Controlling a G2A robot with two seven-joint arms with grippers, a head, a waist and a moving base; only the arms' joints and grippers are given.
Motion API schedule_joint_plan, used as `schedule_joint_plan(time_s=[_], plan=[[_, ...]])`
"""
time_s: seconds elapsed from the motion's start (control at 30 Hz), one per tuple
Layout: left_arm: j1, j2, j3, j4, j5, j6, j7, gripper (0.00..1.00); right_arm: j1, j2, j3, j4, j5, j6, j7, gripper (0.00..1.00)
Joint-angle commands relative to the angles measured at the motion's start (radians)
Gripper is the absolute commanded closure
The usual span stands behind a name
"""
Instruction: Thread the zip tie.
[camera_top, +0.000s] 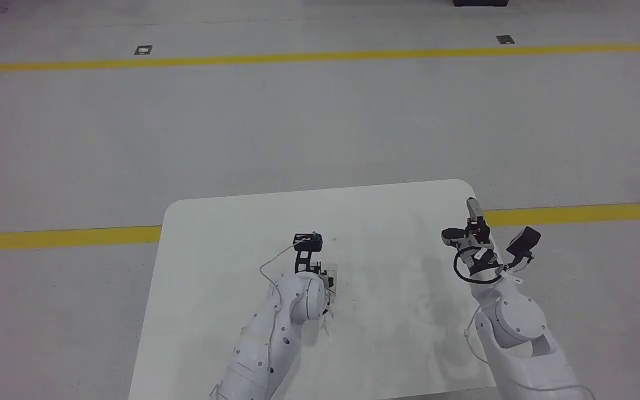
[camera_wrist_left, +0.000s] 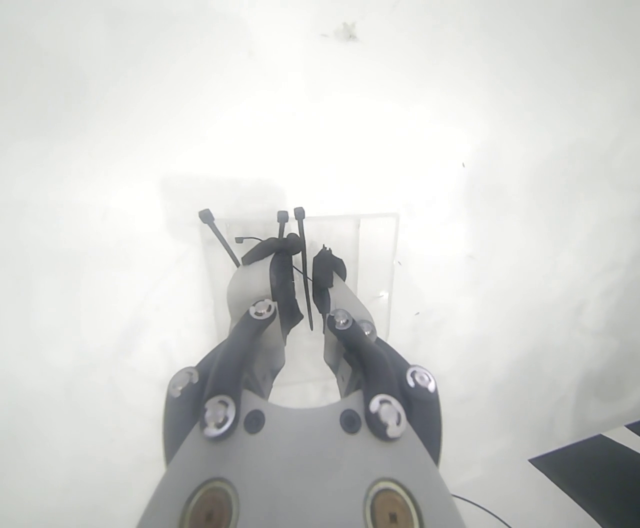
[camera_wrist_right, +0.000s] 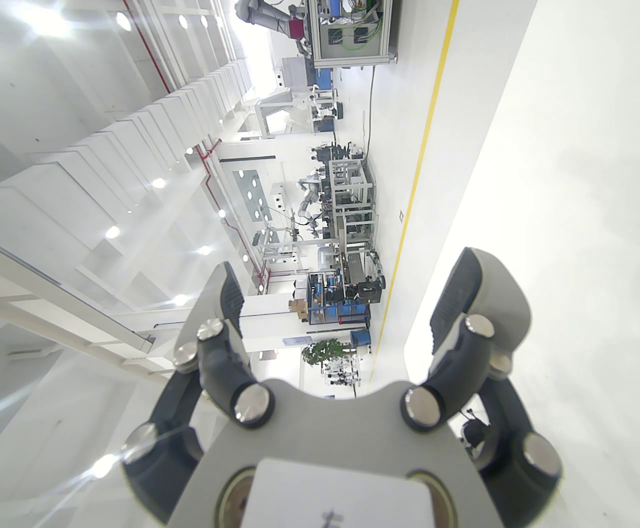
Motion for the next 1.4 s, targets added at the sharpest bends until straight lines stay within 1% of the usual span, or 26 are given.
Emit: schedule_joint_plan(time_s=[0.0, 0.1, 0.2, 0.33, 0.57, 0.67, 0.77, 0.8, 0.87, 0.93, 1.0, 1.03, 1.07, 1.13, 1.17, 1.23, 1.37], plan=[[-0.001, -0.001, -0.002, 0.002, 0.001, 0.000, 0.001, 1.00, 0.000, 0.000, 0.000, 0.000, 0.000, 0.000, 0.000, 0.00], [0.001, -0.003, -0.003, -0.001, 0.000, 0.000, 0.001, 1.00, 0.000, 0.000, 0.000, 0.000, 0.000, 0.000, 0.000, 0.00], [0.010, -0.004, 0.001, -0.020, 0.005, 0.000, -0.001, 1.00, 0.000, 0.000, 0.000, 0.000, 0.000, 0.000, 0.000, 0.00], [0.030, -0.003, 0.011, -0.066, 0.009, 0.000, -0.016, 1.00, 0.000, 0.000, 0.000, 0.000, 0.000, 0.000, 0.000, 0.00], [0.063, 0.008, 0.007, -0.139, 0.010, 0.000, -0.030, 1.00, 0.000, 0.000, 0.000, 0.000, 0.000, 0.000, 0.000, 0.00], [0.076, 0.013, 0.004, -0.168, 0.001, -0.007, -0.030, 1.00, 0.000, 0.000, 0.000, 0.000, 0.000, 0.000, 0.000, 0.00], [0.092, 0.019, -0.006, -0.210, -0.043, -0.037, -0.044, 1.00, 0.000, 0.000, 0.000, 0.000, 0.000, 0.000, 0.000, 0.00], [0.101, 0.021, -0.013, -0.235, -0.076, -0.053, -0.052, 1.00, 0.000, 0.000, 0.000, 0.000, 0.000, 0.000, 0.000, 0.00], [0.113, 0.027, -0.024, -0.270, -0.106, -0.084, -0.069, 1.00, 0.000, 0.000, 0.000, 0.000, 0.000, 0.000, 0.000, 0.00], [0.129, 0.033, -0.041, -0.318, -0.163, -0.121, -0.093, 1.00, 0.000, 0.000, 0.000, 0.000, 0.000, 0.000, 0.000, 0.00], [0.141, 0.039, -0.056, -0.354, -0.202, -0.150, -0.113, 1.00, 0.000, 0.000, 0.000, 0.000, 0.000, 0.000, 0.000, 0.00], [0.148, 0.042, -0.064, -0.373, -0.237, -0.175, -0.135, 1.00, 0.000, 0.000, 0.000, 0.000, 0.000, 0.000, 0.000, 0.00], [0.150, 0.045, -0.075, -0.388, -0.267, -0.189, -0.148, 1.00, 0.000, 0.000, 0.000, 0.000, 0.000, 0.000, 0.000, 0.00], [0.155, 0.051, -0.089, -0.408, -0.294, -0.206, -0.165, 1.00, 0.000, 0.000, 0.000, 0.000, 0.000, 0.000, 0.000, 0.00], [0.158, 0.054, -0.095, -0.419, -0.325, -0.214, -0.176, 1.00, 0.000, 0.000, 0.000, 0.000, 0.000, 0.000, 0.000, 0.00], [0.157, 0.058, -0.105, -0.427, -0.375, -0.231, -0.199, 1.00, 0.000, 0.000, 0.000, 0.000, 0.000, 0.000, 0.000, 0.00], [0.157, 0.059, -0.107, -0.427, -0.381, -0.233, -0.203, 1.00, 0.000, 0.000, 0.000, 0.000, 0.000, 0.000, 0.000, 0.00]])
